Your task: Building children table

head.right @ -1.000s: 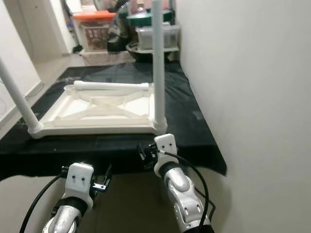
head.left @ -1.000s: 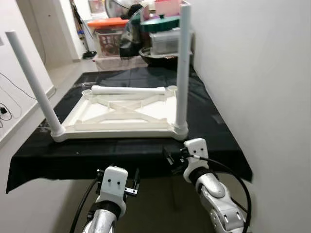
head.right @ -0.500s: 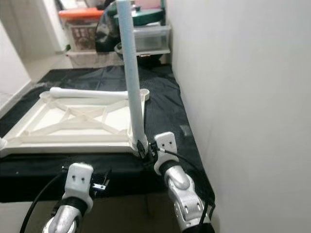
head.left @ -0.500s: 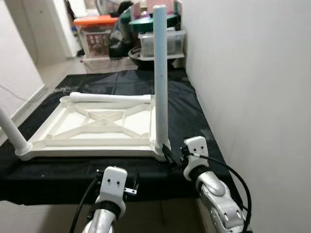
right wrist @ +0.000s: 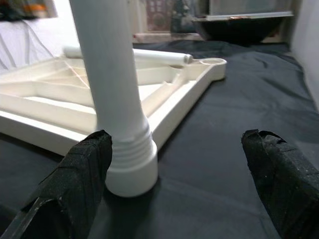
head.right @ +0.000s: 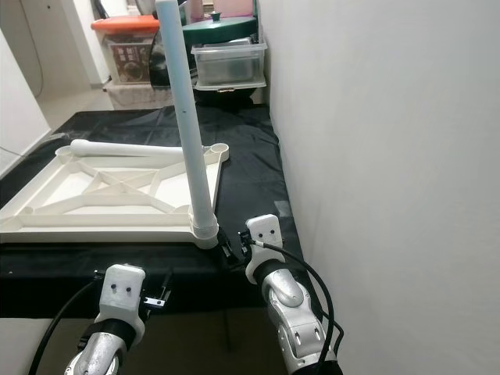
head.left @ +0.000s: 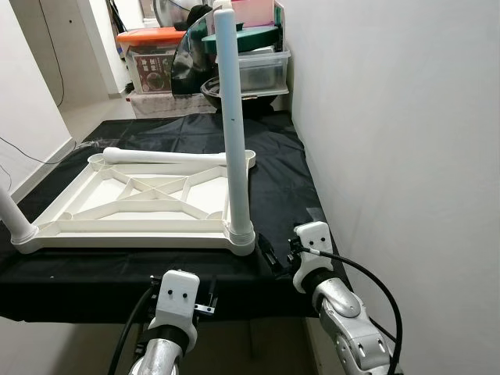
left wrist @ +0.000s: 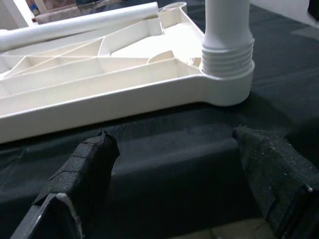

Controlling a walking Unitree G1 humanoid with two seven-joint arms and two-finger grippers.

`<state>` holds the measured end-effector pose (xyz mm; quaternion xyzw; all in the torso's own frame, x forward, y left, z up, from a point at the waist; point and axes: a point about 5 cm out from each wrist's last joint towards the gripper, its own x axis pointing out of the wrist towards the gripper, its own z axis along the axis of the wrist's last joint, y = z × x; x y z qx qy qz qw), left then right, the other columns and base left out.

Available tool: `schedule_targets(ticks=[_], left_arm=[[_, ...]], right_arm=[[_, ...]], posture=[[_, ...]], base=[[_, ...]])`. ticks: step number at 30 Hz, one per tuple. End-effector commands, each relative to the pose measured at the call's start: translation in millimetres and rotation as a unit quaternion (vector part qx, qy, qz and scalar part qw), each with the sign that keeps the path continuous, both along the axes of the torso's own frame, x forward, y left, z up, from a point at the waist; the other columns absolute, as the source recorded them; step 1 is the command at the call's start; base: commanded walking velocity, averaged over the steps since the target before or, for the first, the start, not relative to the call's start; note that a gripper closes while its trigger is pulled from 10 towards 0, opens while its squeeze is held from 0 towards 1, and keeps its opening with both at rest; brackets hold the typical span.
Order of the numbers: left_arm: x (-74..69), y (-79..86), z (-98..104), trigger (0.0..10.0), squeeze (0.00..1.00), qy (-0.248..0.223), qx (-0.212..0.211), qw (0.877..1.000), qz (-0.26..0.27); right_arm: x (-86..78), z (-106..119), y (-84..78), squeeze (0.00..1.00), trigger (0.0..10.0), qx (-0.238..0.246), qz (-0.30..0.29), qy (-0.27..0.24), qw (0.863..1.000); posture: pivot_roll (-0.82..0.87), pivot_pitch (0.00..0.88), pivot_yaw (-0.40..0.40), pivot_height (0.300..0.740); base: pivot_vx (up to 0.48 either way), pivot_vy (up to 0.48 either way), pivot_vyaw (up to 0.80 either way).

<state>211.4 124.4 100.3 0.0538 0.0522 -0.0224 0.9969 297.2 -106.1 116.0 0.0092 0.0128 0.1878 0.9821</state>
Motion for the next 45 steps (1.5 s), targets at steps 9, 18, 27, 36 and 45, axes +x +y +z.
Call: schedule_targets(ticks=[9, 18, 27, 36, 45], left_arm=[[-1.9, 3.0, -0.1, 10.0, 0.0, 0.0, -0.01, 1.0, 0.011], [-1.7, 2.0, -1.7, 10.0, 0.0, 0.007, -0.006, 1.0, 0.01], [-1.9, 1.1, -1.0, 10.0, 0.0, 0.008, -0.008, 1.0, 0.01], [-3.1, 0.1, 0.8, 10.0, 0.0, 0.005, -0.008, 1.0, 0.009], [-8.0, -2.7, 2.8, 10.0, 0.0, 0.009, -0.009, 1.0, 0.006]], right_arm=[[12.0, 8.2, -5.6, 0.0, 10.0, 0.007, -0.001, -0.017, 1.0], [10.6, 8.2, -3.3, 0.0, 10.0, 0.01, 0.004, -0.017, 1.0], [21.2, 12.3, -14.7, 0.0, 10.0, 0.007, -0.013, -0.021, 1.0], [35.9, 30.4, -18.3, 1.0, 10.0, 0.023, 0.005, -0.045, 0.999], [47.9, 43.2, -27.7, 0.0, 10.0, 0.029, 0.085, -0.043, 0.995]], posture=[[0.05, 0.0, 0.022, 0.74], [0.05, 0.0, 0.019, 0.74], [0.05, 0.0, 0.011, 0.74], [0.06, 0.0, 0.011, 0.74], [0.07, 0.021, 0.006, 0.74]], base=[[0.0, 0.16, 0.0], [0.0, 0.0, 0.0], [0.0, 0.0, 0.0], [0.0, 0.0, 0.0], [0.0, 0.0, 0.0]])
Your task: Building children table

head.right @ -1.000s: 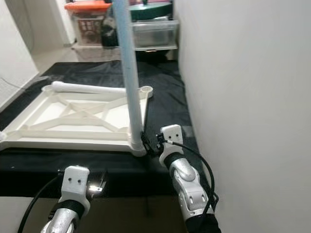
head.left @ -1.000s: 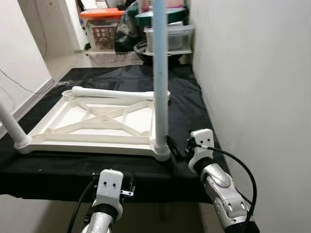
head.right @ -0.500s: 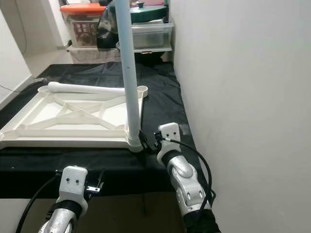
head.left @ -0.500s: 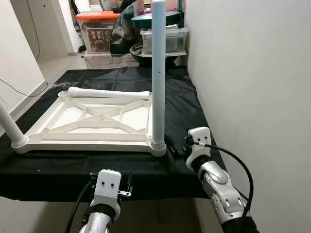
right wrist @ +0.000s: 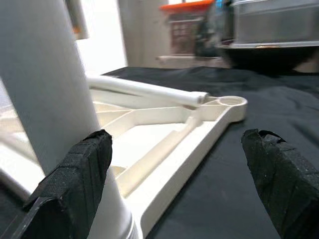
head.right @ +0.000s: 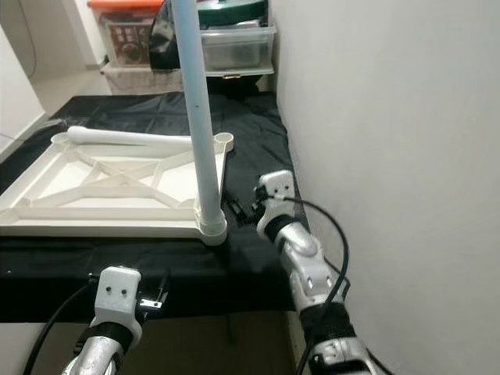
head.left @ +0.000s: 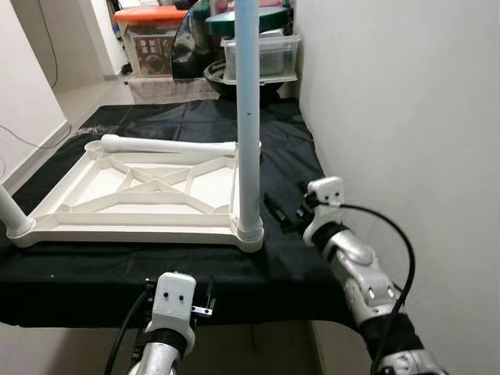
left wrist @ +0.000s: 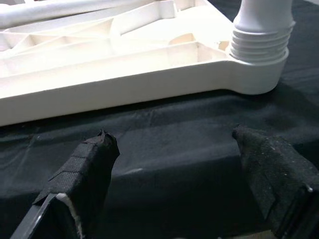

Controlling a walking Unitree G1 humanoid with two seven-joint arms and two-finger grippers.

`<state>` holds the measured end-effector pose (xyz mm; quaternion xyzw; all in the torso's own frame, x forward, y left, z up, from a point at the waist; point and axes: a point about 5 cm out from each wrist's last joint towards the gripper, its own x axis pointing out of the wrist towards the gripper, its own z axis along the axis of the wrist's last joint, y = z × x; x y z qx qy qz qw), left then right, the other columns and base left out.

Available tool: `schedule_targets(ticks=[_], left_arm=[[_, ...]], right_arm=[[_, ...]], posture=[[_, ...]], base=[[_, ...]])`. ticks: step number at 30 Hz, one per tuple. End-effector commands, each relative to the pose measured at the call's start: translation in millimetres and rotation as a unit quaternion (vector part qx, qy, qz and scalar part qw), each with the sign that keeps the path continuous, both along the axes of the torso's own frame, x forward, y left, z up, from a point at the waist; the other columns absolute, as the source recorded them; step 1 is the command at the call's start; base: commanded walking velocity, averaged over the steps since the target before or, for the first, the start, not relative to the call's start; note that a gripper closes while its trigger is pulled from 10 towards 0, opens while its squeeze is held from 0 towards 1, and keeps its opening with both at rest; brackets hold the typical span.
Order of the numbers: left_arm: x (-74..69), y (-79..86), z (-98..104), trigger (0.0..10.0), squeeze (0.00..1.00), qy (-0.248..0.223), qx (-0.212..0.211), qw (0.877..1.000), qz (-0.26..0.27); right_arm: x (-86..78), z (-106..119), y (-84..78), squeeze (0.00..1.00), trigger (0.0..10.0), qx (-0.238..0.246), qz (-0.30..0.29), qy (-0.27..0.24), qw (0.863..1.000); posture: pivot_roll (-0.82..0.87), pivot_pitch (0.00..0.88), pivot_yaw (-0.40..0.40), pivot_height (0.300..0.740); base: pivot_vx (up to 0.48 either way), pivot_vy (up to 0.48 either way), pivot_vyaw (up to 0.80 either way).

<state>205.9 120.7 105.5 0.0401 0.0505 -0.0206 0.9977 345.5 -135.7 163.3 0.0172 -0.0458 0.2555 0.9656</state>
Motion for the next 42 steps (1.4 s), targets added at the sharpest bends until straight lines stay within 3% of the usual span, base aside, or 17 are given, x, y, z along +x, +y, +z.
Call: schedule_targets(ticks=[1, 4, 9, 15, 17, 20, 25, 42], left_arm=[[-2.7, 0.8, -2.1, 10.0, 0.0, 0.01, 0.004, 1.0, 0.003], [-2.7, 0.7, -2.2, 10.0, 0.0, 0.01, 0.005, 1.0, 0.003], [-2.8, 0.5, -2.3, 10.0, 0.0, 0.012, 0.004, 1.0, 0.002], [-2.8, 0.6, -1.6, 10.0, 0.0, 0.013, 0.004, 1.0, 0.003], [-2.9, 0.9, -1.5, 10.0, 0.0, 0.013, 0.004, 1.0, 0.003], [-3.0, 1.2, -1.8, 10.0, 0.0, 0.015, 0.005, 1.0, 0.002], [-3.0, 1.4, -1.8, 10.0, 0.0, 0.014, 0.005, 1.0, 0.003], [-2.6, -0.2, -1.2, 10.0, 0.0, 0.014, 0.005, 1.0, 0.002]], right_arm=[[0.8, -4.3, -1.5, 0.0, 10.0, 0.002, 0.027, 0.016, 0.999], [2.8, -4.1, -6.1, 0.0, 10.0, -0.001, 0.039, 0.019, 0.999], [14.7, 2.7, -30.6, 0.0, 10.0, -0.022, 0.055, 0.019, 0.998], [20.5, 9.6, -40.7, 0.0, 10.0, -0.029, 0.071, 0.019, 0.997], [20.2, 11.9, -39.2, 0.0, 10.0, -0.027, 0.089, 0.018, 0.996], [16.6, 16.0, -26.0, 0.0, 10.0, -0.023, 0.167, 0.018, 0.985], [16.0, 15.2, -17.9, 0.0, 10.0, -0.028, 0.205, 0.019, 0.978], [24.0, 21.7, 10.3, 0.0, 10.0, -0.016, 0.222, 0.0, 0.975]], posture=[[0.07, 0.021, 0.006, 0.74], [0.07, 0.021, 0.006, 0.74], [0.07, 0.021, 0.006, 0.74], [0.07, 0.023, 0.004, 0.74], [0.08, 0.024, 0.006, 0.74], [0.08, 0.024, 0.006, 0.74], [0.08, 0.024, 0.006, 0.74], [0.08, 0.026, 0.0, 0.74]], base=[[0.0, 0.0, 0.0], [0.0, 0.0, 0.0], [0.0, 0.0, 0.0], [0.0, 0.0, 0.0], [0.0, 0.0, 0.0], [0.0, 0.0, 0.0], [0.0, 0.0, 0.0], [0.0, 0.0, 0.0]])
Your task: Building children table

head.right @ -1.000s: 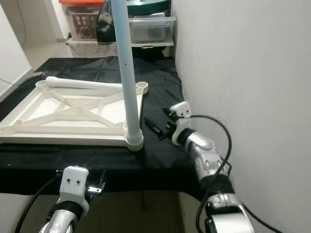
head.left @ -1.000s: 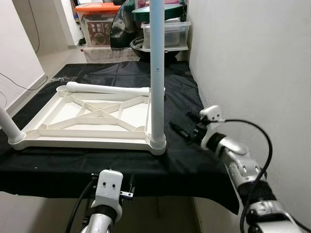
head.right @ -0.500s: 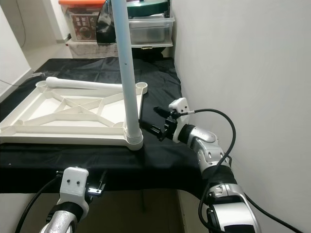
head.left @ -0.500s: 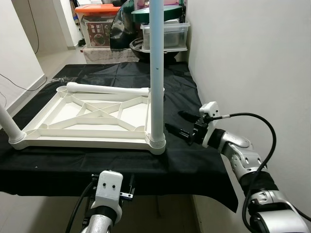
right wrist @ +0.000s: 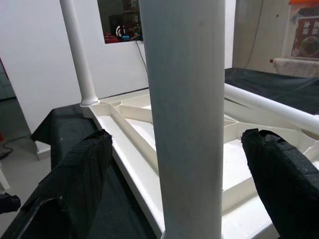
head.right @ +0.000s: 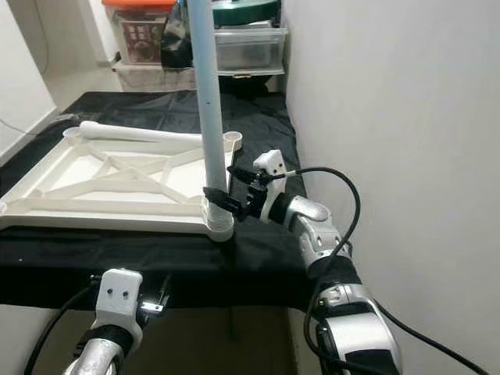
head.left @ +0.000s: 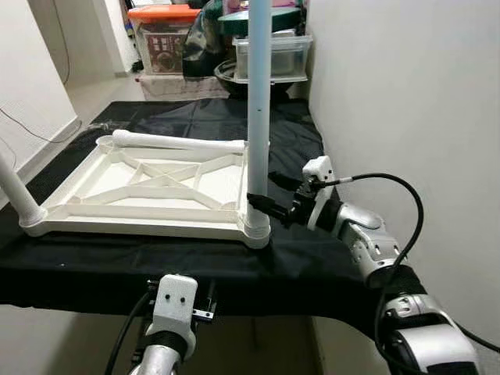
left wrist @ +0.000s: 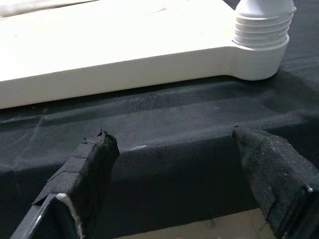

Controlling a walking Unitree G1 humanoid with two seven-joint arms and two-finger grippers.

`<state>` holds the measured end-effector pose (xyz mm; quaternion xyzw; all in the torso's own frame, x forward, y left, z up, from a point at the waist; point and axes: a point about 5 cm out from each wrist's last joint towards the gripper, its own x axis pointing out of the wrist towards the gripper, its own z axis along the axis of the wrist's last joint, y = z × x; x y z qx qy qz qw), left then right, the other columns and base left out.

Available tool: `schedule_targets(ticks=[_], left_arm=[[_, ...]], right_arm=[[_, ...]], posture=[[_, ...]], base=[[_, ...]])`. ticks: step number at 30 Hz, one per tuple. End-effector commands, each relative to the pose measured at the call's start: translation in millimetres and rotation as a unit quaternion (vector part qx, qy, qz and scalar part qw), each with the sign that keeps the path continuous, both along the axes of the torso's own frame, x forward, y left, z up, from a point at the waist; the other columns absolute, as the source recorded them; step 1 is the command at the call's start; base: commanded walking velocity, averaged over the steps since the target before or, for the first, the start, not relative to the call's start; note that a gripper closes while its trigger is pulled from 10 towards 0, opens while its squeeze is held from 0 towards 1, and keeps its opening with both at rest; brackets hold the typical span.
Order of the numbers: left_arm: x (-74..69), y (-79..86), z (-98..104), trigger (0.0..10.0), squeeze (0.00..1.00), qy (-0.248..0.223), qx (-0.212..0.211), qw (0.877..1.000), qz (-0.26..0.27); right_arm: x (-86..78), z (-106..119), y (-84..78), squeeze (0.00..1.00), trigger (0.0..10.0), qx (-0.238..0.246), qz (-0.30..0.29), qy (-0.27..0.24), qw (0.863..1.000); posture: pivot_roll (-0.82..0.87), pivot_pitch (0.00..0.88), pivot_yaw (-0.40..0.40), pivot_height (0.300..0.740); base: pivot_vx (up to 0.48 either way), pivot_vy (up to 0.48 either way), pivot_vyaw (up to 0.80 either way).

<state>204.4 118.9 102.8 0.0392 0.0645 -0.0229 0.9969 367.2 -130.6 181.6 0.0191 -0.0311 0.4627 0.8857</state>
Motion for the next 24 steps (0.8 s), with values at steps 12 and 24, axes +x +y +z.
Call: schedule_targets(ticks=[12, 24], left_arm=[[-1.7, -0.9, 2.3, 10.0, 0.0, -0.002, 0.001, 1.0, 0.002], [-3.7, -2.9, 2.1, 10.0, 0.0, -0.003, 0.002, 1.0, -0.002]], right_arm=[[12.4, 12.9, 22.4, 0.0, 10.0, -0.001, -0.024, -0.035, 0.999], [17.4, 25.5, 42.3, 0.0, 10.0, 0.02, 0.004, -0.034, 0.999]], posture=[[0.09, 0.024, -0.011, 0.74], [0.1, 0.01, -0.019, 0.74]], base=[[0.0, 0.0, 0.0], [0.0, 0.0, 0.0]])
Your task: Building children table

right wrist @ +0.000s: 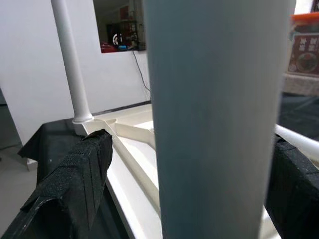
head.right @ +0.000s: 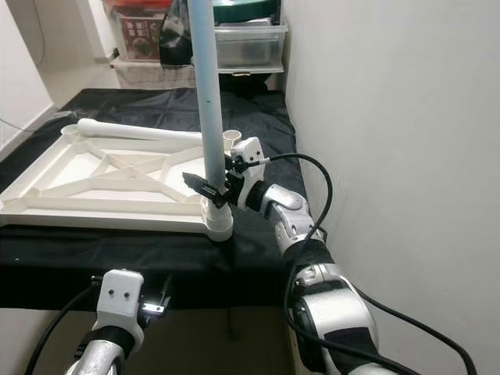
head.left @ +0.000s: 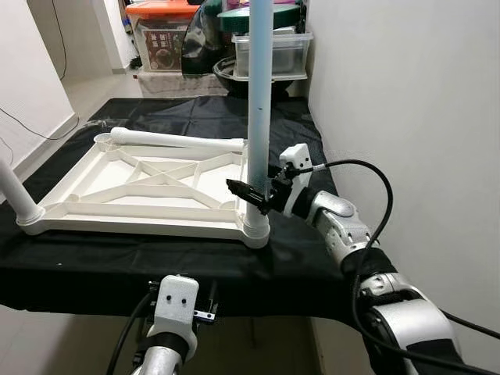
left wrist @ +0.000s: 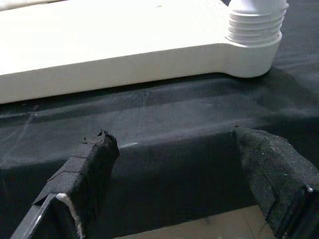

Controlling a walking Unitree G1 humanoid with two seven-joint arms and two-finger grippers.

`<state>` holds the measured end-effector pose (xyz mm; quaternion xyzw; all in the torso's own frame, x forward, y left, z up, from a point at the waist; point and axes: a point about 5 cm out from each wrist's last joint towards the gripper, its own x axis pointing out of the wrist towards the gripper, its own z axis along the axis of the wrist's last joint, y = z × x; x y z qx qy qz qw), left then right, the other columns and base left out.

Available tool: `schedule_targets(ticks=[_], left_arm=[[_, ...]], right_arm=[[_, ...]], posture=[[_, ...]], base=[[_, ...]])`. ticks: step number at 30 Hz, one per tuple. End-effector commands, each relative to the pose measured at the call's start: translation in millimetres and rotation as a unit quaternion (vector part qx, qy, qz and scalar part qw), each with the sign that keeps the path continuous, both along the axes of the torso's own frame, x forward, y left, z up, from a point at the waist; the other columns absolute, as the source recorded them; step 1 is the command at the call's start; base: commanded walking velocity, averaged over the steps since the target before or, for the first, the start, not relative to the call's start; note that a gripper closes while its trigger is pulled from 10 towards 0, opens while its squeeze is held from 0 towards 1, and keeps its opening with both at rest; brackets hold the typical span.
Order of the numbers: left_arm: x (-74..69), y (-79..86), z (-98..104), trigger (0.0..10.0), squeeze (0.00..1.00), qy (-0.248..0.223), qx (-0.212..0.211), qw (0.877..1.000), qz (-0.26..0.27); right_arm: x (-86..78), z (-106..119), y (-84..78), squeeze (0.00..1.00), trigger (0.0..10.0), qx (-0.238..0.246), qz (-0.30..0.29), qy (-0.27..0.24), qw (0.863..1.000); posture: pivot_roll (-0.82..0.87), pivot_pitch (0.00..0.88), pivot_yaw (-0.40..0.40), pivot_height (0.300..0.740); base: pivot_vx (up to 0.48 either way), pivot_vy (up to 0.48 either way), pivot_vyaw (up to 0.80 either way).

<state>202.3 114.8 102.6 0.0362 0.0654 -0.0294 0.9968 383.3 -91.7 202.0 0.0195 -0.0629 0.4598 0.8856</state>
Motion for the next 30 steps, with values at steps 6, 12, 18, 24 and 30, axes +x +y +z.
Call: schedule_targets(ticks=[6, 12, 18, 24, 30], left_arm=[[-2.4, 1.0, 1.7, 10.0, 0.0, -0.002, 0.007, 1.0, 0.004], [-2.8, 0.4, 1.7, 10.0, 0.0, -0.003, 0.006, 1.0, 0.004], [-3.1, -0.3, 1.4, 10.0, 0.0, -0.002, 0.006, 1.0, 0.003], [-3.4, -0.6, 1.7, 10.0, 0.0, -0.002, 0.005, 1.0, 0.002], [-3.2, -1.0, 2.0, 10.0, 0.0, -0.003, 0.006, 1.0, 0.003]], right_arm=[[4.2, 11.9, 9.9, 0.0, 10.0, 0.0, 0.024, -0.006, 1.0], [4.2, 10.7, 16.1, 0.0, 9.9, -0.011, 0.042, 0.005, 0.999], [3.7, 7.1, 20.7, 0.0, 4.9, -0.016, 0.049, 0.013, 0.999], [3.9, 6.5, 26.0, 0.0, 0.0, -0.016, 0.049, 0.015, 0.999], [3.5, 5.4, 27.9, 0.0, 0.0, -0.02, 0.049, 0.012, 0.999]], posture=[[0.1, 0.008, -0.02, 0.74], [0.1, 0.007, -0.026, 0.74], [0.1, 0.007, -0.026, 0.74], [0.1, 0.007, -0.026, 0.74], [0.1, 0.013, -0.032, 0.74]], base=[[0.0, 0.0, 0.0], [0.0, 0.0, 0.0], [0.0, 0.0, 0.0], [0.0, 0.0, 0.0], [0.0, 0.0, 0.0]])
